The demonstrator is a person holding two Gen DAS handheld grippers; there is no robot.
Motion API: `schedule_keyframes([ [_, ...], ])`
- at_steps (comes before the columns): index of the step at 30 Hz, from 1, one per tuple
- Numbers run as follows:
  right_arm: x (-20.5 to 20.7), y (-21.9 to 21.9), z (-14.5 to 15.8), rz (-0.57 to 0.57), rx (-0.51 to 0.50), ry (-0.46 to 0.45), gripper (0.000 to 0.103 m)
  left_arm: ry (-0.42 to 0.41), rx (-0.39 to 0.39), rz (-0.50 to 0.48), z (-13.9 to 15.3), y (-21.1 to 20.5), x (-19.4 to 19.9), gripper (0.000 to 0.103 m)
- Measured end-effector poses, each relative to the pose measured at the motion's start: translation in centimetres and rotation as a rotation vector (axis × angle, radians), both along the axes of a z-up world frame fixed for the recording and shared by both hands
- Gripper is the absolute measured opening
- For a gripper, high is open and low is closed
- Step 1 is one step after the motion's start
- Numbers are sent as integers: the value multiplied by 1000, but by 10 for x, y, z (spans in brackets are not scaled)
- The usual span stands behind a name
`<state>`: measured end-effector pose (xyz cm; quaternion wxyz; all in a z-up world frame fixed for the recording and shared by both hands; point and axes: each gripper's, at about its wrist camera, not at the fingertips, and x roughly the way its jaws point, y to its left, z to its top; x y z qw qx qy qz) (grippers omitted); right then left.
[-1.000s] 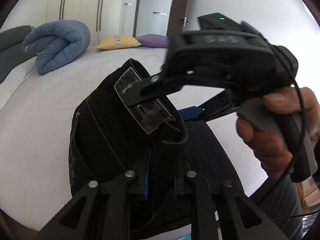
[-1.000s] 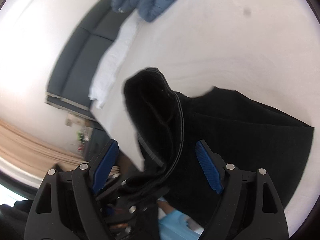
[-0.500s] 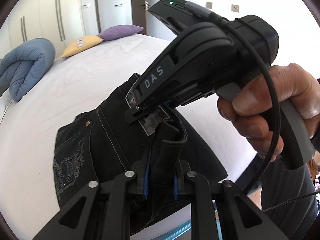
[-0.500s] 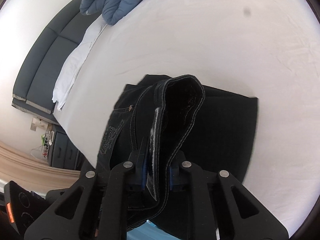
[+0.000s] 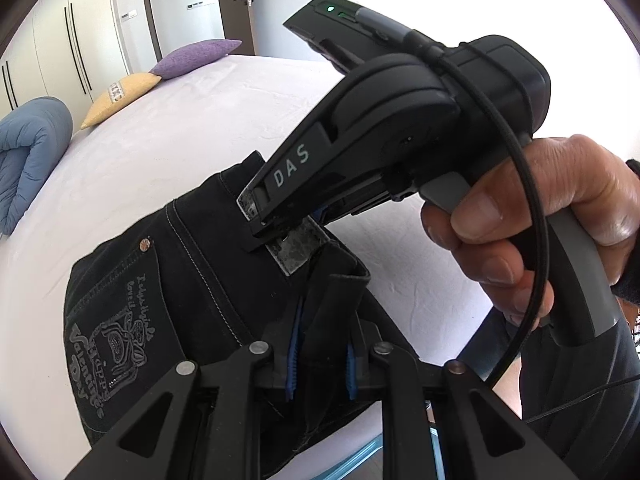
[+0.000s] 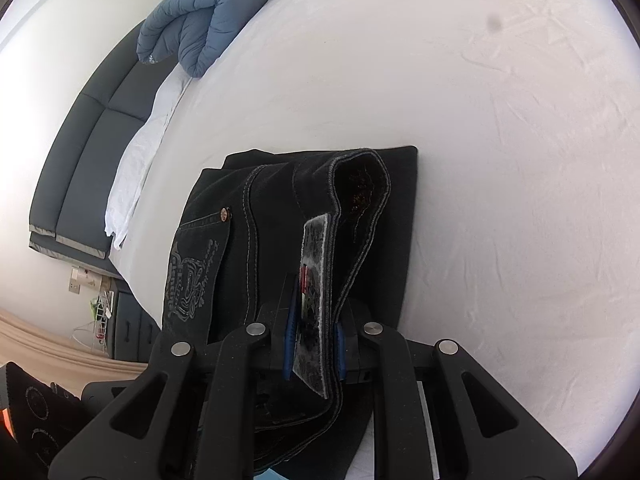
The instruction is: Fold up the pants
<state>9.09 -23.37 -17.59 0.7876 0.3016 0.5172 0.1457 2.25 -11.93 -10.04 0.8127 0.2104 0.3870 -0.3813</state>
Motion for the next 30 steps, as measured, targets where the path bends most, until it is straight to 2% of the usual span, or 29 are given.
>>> schedule_keyframes([
  [2,-5,-6,-8,-12,16,6,14,7,5,-8,-6,0,2,21],
  [5,-12,-13,-24,-26,35,-18,14,17,6,-24,-13,-3,2,31],
  [7,-13,-19,-30,-46,118,-22,16,33,-12,-24,-11,-1,3,39],
  [9,-16,-30,-36,-67,196,7,20,76,-62,-38,-3,4,1,64],
  [12,-27,-50,-27,-122,187,-8,27,63,-166,-21,22,29,-1,81],
  [14,-36,-63,-16,-176,145,-15,27,42,-192,4,34,44,3,81],
  [16,-42,-69,0,-209,150,-41,27,23,-205,57,41,59,16,81],
  [19,-45,-52,25,-130,213,-113,27,42,-207,149,36,79,46,79],
  [21,-44,-30,30,-53,205,-127,27,95,-227,207,28,91,70,61],
  [23,-40,-8,20,23,185,-92,27,126,-216,230,10,103,76,61],
  [25,-40,4,-9,47,123,10,26,163,-181,242,-7,106,82,59],
  [26,-42,6,-24,37,105,46,22,207,-179,256,-19,111,87,52],
  [27,-45,3,-31,17,125,29,16,239,-183,274,-27,115,89,44],
  [28,-48,-5,-37,-10,143,33,0,255,-200,289,-31,120,91,41],
  [30,-52,-13,-44,-33,187,43,0,269,-231,302,-26,126,97,30],
])
